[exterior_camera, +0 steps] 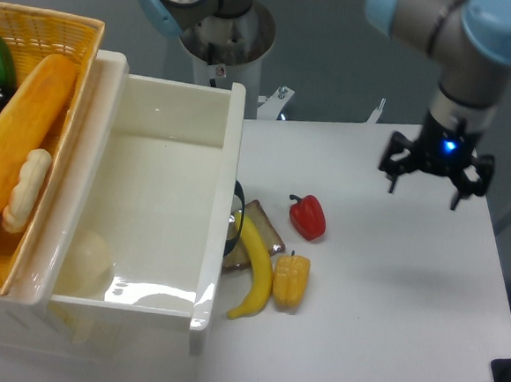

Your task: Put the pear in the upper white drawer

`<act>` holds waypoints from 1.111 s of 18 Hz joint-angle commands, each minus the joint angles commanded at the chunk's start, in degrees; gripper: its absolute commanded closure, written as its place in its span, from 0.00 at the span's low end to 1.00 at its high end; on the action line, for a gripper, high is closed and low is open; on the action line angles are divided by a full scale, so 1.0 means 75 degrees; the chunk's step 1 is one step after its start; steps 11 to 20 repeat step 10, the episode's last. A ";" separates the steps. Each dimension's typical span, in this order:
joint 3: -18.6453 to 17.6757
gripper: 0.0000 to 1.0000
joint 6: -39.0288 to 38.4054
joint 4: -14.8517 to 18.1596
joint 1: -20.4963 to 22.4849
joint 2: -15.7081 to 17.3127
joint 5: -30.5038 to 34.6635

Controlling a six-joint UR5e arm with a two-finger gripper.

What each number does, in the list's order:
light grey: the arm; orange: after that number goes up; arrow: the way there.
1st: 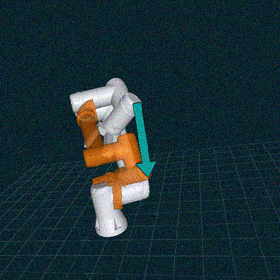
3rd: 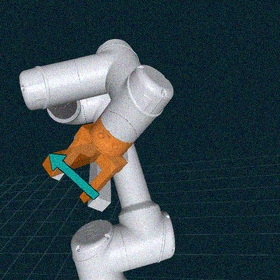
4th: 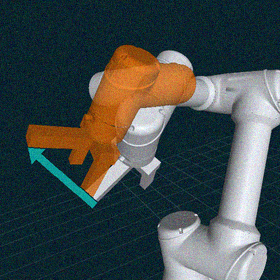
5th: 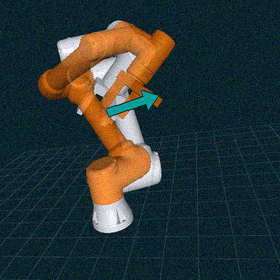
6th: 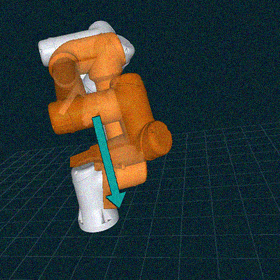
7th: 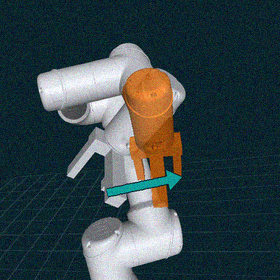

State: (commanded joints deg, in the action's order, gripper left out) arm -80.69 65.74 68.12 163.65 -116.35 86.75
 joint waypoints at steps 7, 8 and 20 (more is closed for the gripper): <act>0.0247 0.00 0.0632 -0.0047 0.0469 -0.0471 0.0000; 0.0259 0.00 0.0714 -0.0047 0.0481 -0.0483 0.0000; 0.0212 0.00 0.0727 -0.0036 0.0481 -0.0495 0.0012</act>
